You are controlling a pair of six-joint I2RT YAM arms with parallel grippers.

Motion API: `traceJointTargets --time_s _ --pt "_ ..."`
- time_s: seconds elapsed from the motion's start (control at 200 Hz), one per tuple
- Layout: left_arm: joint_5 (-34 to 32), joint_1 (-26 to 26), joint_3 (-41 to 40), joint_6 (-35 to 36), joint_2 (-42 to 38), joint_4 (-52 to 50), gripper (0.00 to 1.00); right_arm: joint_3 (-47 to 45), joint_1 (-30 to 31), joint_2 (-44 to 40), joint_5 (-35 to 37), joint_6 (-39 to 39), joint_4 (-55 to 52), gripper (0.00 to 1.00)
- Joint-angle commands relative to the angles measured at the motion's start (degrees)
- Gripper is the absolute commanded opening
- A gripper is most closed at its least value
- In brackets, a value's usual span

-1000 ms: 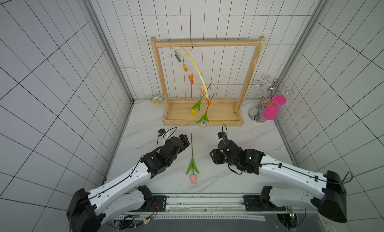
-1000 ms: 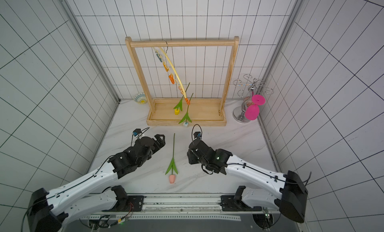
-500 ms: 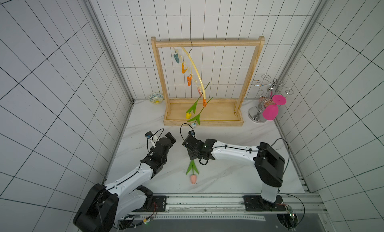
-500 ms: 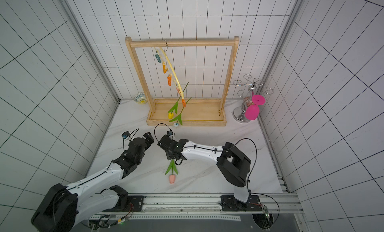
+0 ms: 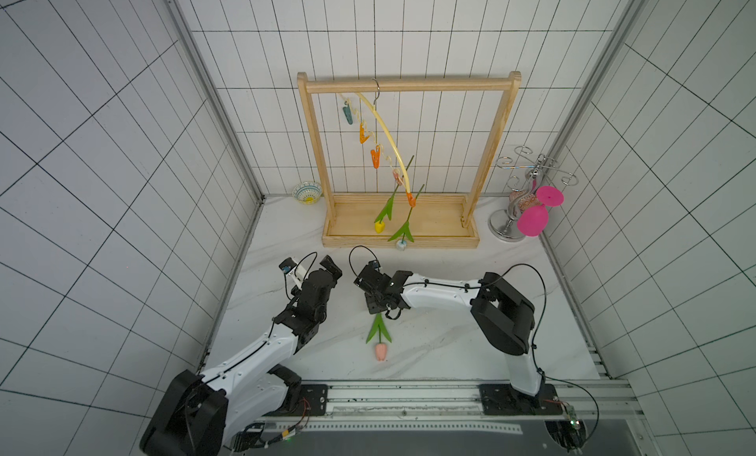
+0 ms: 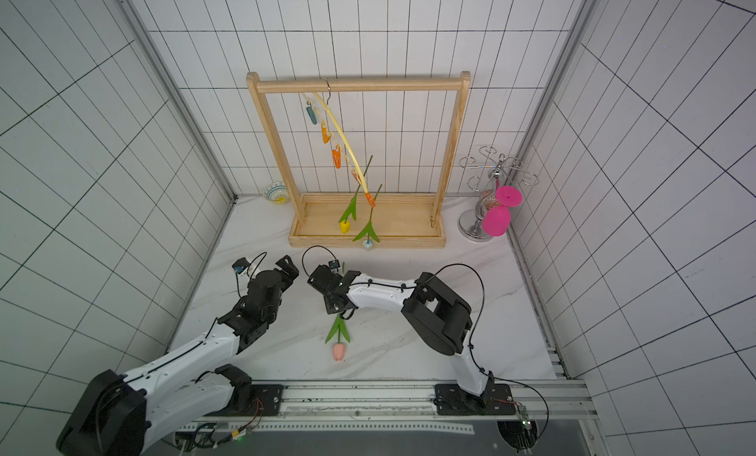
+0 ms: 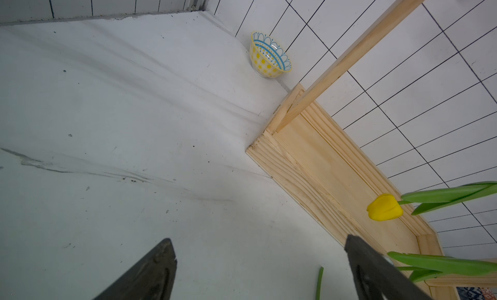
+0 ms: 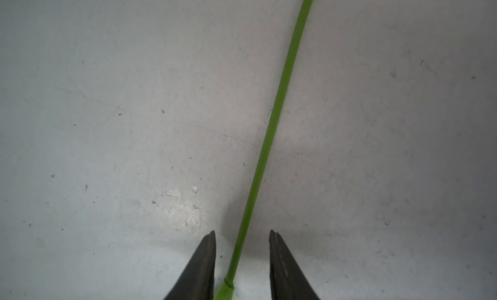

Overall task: Dry the flowers on a clothes hanger
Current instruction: Pick up the flower at the center of the board.

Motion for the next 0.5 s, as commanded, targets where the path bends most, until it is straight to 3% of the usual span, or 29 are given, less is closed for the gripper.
traceJointTargets --time_s 0.0,0.23,0.37,0.495 --pt "1.4 0.2 0.1 0.4 1.5 1.0 0.99 1.3 -0.1 3.3 -1.1 2.8 -0.3 0.32" --pt "2.5 0.2 0.8 0.7 2.6 0.7 0.99 1.7 -0.3 2.0 0.7 3.2 -2.0 0.25" --pt "2.5 0.2 0.8 0.8 2.3 0.6 0.99 1.4 -1.2 0.8 -0.1 3.2 -2.7 0.00" --pt "2.1 0.2 0.6 1.0 2.4 0.5 0.99 1.2 -2.9 -4.4 0.4 0.9 -2.0 0.00"
